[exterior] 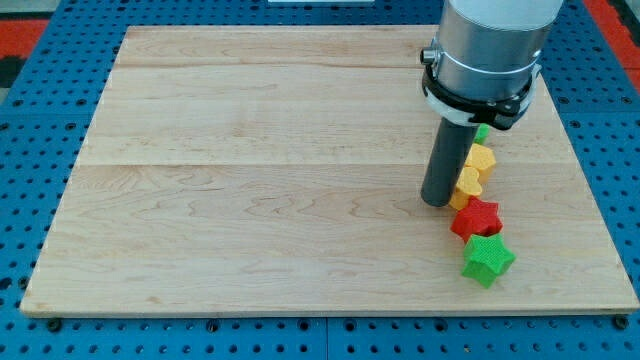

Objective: Slide the blue cube right and down a bit

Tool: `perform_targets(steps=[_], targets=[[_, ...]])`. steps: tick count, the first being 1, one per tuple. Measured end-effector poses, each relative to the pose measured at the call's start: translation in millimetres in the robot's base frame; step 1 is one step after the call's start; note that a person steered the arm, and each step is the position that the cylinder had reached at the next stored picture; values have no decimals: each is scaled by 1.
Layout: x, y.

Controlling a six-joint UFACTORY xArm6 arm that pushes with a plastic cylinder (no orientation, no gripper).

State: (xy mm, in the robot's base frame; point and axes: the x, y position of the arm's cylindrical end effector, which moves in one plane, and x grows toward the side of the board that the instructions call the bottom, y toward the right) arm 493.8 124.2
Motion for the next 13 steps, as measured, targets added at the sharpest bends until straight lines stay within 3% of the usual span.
perform_targets(steps=[3, 7, 9, 13], targets=[[0, -9], [-138, -13], [-183, -10], [-191, 31]])
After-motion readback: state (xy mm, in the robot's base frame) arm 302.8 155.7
